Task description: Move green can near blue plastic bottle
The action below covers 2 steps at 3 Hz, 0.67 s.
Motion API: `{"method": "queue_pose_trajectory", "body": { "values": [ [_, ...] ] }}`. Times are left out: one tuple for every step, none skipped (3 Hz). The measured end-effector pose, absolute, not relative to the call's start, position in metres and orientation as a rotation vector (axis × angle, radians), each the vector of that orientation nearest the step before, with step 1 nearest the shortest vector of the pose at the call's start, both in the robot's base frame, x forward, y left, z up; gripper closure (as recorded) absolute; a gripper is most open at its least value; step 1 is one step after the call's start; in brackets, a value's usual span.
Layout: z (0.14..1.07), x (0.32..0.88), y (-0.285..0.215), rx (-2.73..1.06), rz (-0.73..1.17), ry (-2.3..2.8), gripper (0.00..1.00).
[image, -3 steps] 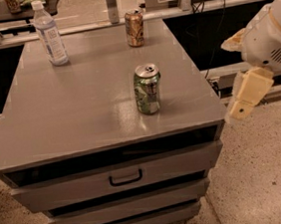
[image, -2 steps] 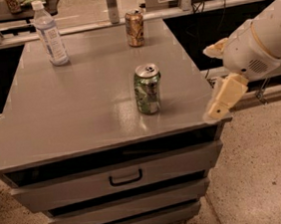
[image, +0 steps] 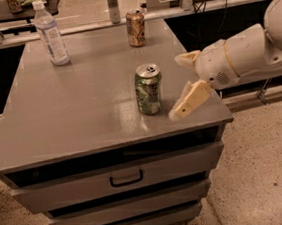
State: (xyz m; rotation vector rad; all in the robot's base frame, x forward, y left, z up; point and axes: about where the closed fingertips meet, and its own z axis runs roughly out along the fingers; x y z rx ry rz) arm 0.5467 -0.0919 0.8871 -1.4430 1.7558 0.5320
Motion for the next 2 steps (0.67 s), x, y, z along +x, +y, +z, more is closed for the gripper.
{"method": "queue_pose_trajectory", "body": {
  "values": [
    [0.879, 0.563, -0.061, -1.355, 0.675, 1.665, 0.00],
    [0.875, 0.573, -0.034, -1.288, 0.780, 1.582, 0.18]
  ]
}}
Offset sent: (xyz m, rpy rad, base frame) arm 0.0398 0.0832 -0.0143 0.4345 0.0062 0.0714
